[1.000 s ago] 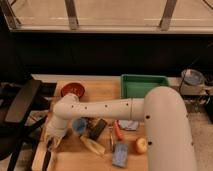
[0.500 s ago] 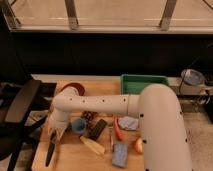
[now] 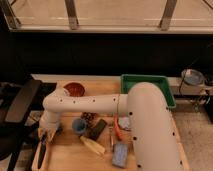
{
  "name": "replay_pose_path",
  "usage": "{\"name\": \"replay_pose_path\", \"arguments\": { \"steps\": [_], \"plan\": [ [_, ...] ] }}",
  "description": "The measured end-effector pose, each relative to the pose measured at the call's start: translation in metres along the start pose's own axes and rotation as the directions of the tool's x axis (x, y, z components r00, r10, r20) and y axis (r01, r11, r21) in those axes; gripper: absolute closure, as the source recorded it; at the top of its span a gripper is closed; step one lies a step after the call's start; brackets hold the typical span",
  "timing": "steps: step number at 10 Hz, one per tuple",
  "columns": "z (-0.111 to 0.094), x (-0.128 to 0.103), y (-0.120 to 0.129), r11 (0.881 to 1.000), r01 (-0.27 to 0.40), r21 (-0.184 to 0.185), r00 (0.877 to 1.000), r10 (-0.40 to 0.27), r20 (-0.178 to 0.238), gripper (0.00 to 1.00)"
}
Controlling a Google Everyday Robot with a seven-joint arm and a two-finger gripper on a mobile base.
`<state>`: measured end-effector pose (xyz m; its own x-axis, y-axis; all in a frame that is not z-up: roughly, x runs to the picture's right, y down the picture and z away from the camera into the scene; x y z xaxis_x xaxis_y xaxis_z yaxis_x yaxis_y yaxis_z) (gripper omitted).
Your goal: Wipe table surface with brush
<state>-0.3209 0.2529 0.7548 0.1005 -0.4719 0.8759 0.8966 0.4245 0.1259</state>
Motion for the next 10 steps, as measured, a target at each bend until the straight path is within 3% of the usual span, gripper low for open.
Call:
{"name": "replay_pose_path", "arguments": {
  "steps": [2, 5, 7, 10],
  "plan": [
    [0.001, -0.009, 0.009, 1.0, -0.015, -0.012, 1.0, 0.015, 0.002, 1.0],
    [-0.019, -0.003, 0.047, 0.997, -0.073, -0.023, 0.997, 0.072, -0.02, 1.0],
    [-0.038, 0.019, 0.067, 0.994, -0.108, -0.026, 0.994, 0.106, -0.04, 1.0],
    [-0.049, 0.054, 0.059, 0.994, -0.11, -0.021, 0.993, 0.109, -0.049, 1.0]
  ]
}}
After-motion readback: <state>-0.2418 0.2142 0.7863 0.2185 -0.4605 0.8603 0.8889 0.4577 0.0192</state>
